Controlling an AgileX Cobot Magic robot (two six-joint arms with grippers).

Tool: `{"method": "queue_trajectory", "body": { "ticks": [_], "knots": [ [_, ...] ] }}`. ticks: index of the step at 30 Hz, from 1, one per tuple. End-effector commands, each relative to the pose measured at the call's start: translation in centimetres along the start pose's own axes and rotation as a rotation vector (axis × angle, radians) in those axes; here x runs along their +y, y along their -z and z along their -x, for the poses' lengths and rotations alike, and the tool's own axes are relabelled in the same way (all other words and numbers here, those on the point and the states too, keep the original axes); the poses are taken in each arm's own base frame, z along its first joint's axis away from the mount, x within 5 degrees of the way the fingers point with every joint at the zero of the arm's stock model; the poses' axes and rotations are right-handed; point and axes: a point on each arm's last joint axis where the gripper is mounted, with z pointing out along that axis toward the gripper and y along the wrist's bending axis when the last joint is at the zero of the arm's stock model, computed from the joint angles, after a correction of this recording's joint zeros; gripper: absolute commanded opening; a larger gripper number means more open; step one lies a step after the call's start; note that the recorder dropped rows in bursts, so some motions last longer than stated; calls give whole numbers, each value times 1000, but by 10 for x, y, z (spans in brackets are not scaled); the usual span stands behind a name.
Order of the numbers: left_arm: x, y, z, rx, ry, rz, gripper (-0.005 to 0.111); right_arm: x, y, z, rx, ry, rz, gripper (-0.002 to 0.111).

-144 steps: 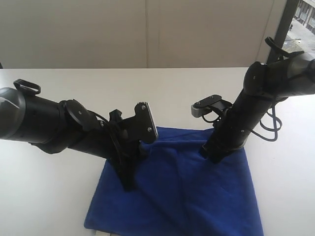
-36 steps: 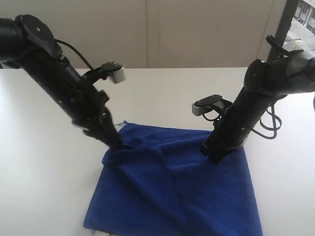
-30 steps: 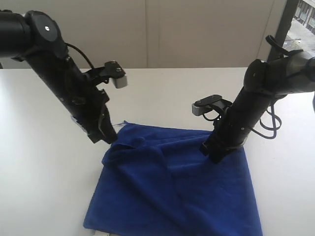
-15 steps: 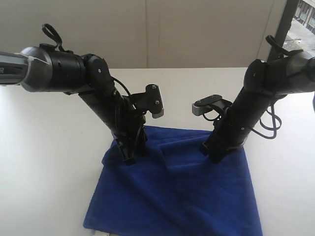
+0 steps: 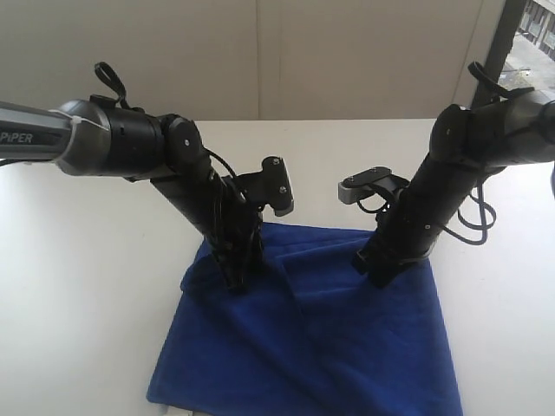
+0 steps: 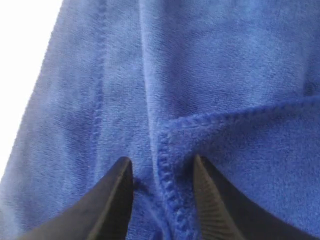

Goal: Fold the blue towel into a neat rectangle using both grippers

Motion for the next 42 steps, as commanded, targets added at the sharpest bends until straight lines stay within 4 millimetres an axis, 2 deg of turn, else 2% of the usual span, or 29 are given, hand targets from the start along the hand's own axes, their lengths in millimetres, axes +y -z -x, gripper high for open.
{"method": "queue_trajectory", "body": {
  "ticks": [1,8,13,21,25,42],
  "knots": [
    [-6,1,1,7,14,-47,39,-2,-21,-8,63,-7,18,0],
    [-9,2,0,29,1,-85,0,-2,-21,-8,59,-7,15,0],
    [-12,8,-3,64,-32,-111,0,-2,-21,-8,61,-7,16,0],
    [-15,48,9,36,-33,-85,0,-2,-21,-8,59,-7,15,0],
    [-18,58,11,35,-40,-99,0,-2,-21,-8,62,-7,17,0],
    [-28,63,0,156,-82,-212,0,-2,-21,-8,64,-11,19,0]
  ]
}}
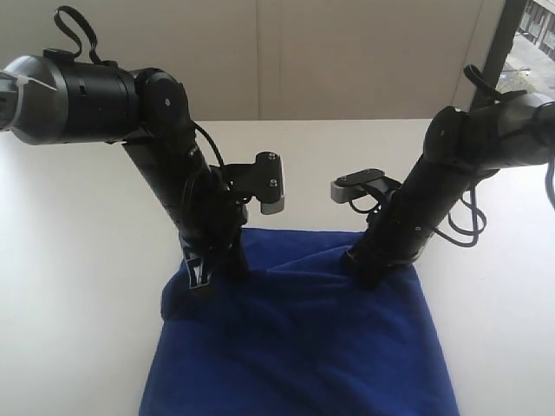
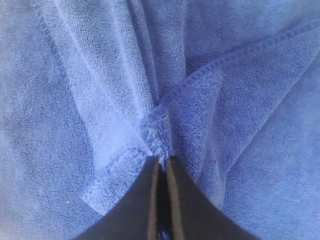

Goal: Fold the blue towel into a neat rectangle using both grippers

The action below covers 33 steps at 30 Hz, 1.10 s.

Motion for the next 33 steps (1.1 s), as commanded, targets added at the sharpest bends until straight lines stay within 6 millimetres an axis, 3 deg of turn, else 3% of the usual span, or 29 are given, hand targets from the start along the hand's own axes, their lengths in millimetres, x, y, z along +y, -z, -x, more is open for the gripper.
{"method": "queue_trajectory", "body": {
  "ticks": [1,3,6,11,17,24,33],
  "knots": [
    [-5,7,-5,51,-19,-31,0,-6,-19,-11,85,20,-13,0],
    [-4,7,-5,50,-24,-25,1,-6,-19,-11,84,20,-14,0],
    [-2,7,-5,52,-30,-6,13,-6,-19,-11,83,18,-14,0],
    [7,7,0,0,-28,98,57,-15,-17,-16,139,-62,-120,0],
    [5,5,9,-95,-11,76,59,-17,-15,-13,133,-63,-139,0],
    [14,-31,6,-117,45,36,59,-16,-14,-13,136,-66,-133,0],
    [17,-34,11,-177,38,55,59,-17,-14,-12,131,-66,-136,0]
  ]
}}
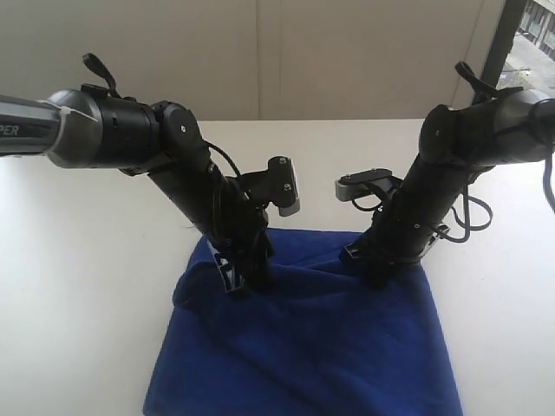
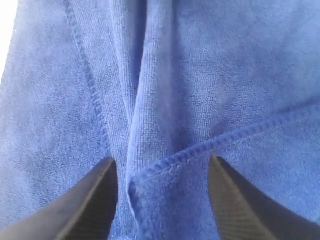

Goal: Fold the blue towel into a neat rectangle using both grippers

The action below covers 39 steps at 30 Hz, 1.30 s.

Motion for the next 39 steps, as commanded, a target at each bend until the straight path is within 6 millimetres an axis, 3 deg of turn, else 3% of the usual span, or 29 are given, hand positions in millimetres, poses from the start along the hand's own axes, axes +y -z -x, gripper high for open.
{"method": "queue_trajectory", "body": {
  "ticks": [1,11,20,27,39],
  "knots": [
    [-2,2,3,-22,13,-23,58,-14,-18,-9,82,59,-72,0],
    [-15,3,-7,80,-23,-158,28,-14,-18,-9,82,59,-72,0],
    [-18,6,-8,99,5,-188,28,-14,-18,-10,82,58,-70,0],
    [-26,31,1,77,-13,-211,28,-14,-18,-9,72,55,-71,0],
    [-45,43,-6,176,-31,-419,28,-14,-18,-8,69,55,-72,0]
  ]
}}
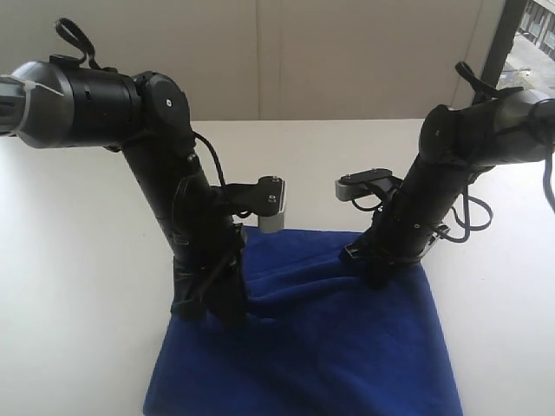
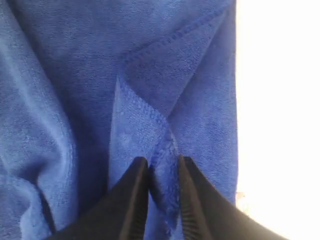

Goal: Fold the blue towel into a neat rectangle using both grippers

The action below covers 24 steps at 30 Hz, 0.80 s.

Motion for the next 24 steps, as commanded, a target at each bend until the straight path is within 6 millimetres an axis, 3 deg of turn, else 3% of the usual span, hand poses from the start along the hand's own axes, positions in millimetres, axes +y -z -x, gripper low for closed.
{"method": "queue_trajectory", "body": {
  "ticks": [1,6,9,12,17,20,24],
  "knots": [
    [-13,3,-8,84,-4,-138,28,-14,-18,-8,71,56,-70,0],
    [-17,-12,-21,158,60,-202,28,-13,-18,-8,69,53,-67,0],
    [-17,-25,-32,185,99,-167,44,-13,-18,-8,68,50,-64,0],
    [-13,-26,-31,168,136,-122,52,-13,-18,-8,68,50,-64,0],
    [-16,-11,-20,81,156,-43,52,-13,-18,-8,65,49,-64,0],
    [-9,10,-10,-24,158,171,52,-13,-18,-8,65,49,-64,0],
    [6,16,-3,-125,278,338,52,-13,-18,-8,65,49,-64,0]
  ]
}}
